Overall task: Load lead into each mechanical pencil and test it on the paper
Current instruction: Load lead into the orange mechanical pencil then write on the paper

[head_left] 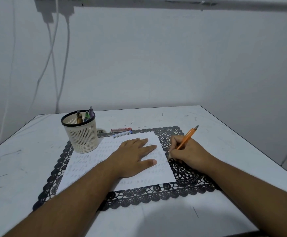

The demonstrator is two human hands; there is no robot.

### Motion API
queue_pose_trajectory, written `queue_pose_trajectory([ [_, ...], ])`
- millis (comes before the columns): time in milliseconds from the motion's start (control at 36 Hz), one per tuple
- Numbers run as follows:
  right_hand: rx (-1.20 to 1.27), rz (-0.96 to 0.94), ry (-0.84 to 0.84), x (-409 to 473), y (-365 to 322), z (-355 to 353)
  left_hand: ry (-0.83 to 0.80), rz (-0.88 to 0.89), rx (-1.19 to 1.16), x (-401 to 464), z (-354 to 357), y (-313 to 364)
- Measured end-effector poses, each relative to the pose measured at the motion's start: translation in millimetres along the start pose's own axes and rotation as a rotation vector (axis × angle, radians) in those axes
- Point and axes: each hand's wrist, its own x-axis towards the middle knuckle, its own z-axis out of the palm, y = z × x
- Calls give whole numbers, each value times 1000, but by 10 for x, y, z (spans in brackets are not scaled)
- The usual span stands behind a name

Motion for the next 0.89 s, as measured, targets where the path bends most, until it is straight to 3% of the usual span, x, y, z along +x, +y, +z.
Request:
queue_pose_trajectory([
  [194,-66,6,-79,-3,8,15,5,-4,-3,-7,-25,18],
  [889,-82,4,-59,-8,3,39,7,2,5,5,3,-11],
])
